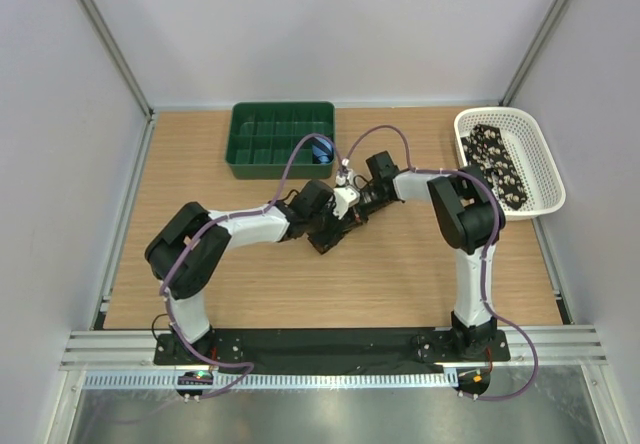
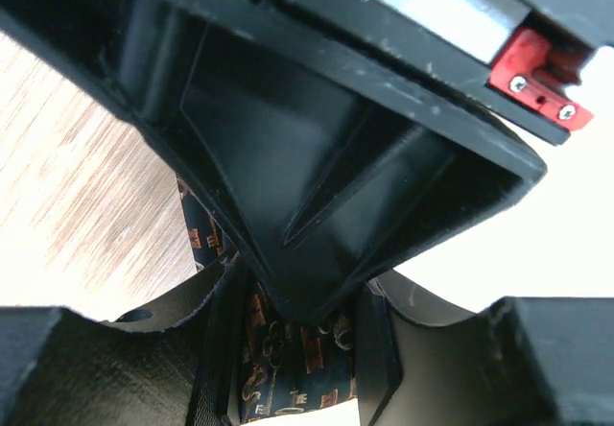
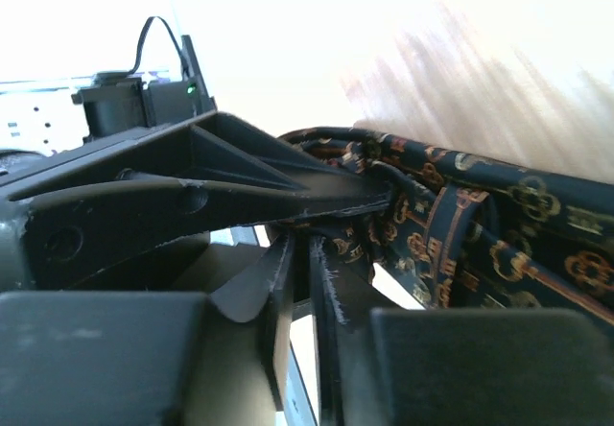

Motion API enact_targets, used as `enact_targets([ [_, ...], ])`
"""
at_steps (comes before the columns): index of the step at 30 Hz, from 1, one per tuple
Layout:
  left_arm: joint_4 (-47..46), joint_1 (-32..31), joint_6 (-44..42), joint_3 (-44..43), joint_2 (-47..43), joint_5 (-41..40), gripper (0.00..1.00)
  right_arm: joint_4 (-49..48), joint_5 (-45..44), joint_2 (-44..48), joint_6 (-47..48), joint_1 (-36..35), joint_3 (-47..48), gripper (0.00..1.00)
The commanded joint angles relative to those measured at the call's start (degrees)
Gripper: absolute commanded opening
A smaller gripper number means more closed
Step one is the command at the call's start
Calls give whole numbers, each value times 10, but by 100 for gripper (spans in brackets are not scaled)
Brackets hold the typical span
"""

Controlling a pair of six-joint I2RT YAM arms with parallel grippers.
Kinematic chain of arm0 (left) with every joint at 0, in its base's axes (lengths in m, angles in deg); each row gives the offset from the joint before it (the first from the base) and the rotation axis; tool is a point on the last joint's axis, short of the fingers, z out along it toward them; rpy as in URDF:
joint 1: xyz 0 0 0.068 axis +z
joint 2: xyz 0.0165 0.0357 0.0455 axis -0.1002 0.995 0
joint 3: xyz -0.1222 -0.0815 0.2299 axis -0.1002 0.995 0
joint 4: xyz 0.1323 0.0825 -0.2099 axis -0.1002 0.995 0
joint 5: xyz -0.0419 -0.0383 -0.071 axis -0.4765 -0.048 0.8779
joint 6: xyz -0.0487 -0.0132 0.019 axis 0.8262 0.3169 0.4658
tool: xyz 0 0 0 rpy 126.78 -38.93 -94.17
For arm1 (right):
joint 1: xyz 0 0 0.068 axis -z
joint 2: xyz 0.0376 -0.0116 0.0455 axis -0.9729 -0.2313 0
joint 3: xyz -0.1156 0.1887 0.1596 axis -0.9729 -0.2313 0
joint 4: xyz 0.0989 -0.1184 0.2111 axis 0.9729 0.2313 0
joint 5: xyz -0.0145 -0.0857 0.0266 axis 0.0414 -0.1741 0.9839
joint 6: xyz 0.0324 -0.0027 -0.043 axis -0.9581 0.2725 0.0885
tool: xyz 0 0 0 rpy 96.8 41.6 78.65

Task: Roll the ties
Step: Roll the tie

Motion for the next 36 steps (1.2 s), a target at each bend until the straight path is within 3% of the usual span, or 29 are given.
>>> enact_targets([
  [1, 46, -9, 86, 0, 46, -48, 34, -17, -49, 8, 0, -4, 8, 22],
  [3, 51, -9, 112, 0, 55, -61, 34, -57, -62, 23, -27, 7, -8, 29],
  [6, 51, -10, 126, 5, 57, -62, 34, -171, -49, 53, -117, 40, -54, 30],
  [12, 81, -10, 124, 1, 54, -59, 32, -267, -102, 150, -184, 94, -131, 32],
  [15, 113, -10, 124, -11, 61, -52, 32, -276, -138, 221, -171, 101, -173, 33],
  [19, 146, -10, 123, -30, 68, -44, 32, -258, -272, 323, -148, 99, -252, 32],
  [21, 154, -8, 122, -31, 66, -46, 32, -287, -292, 360, -148, 93, -290, 31],
  [24, 165, -4, 121, -36, 68, -40, 32, -283, -385, 454, -116, 44, -355, 31],
  [28, 178, -2, 117, -42, 75, -33, 33, -237, -574, 574, -30, -103, -407, 31],
  [33, 195, -1, 112, -54, 80, -29, 32, -202, -743, 619, 17, -251, -419, 32],
  [36, 204, -1, 110, -62, 82, -32, 33, -181, -826, 595, 52, -341, -403, 32],
])
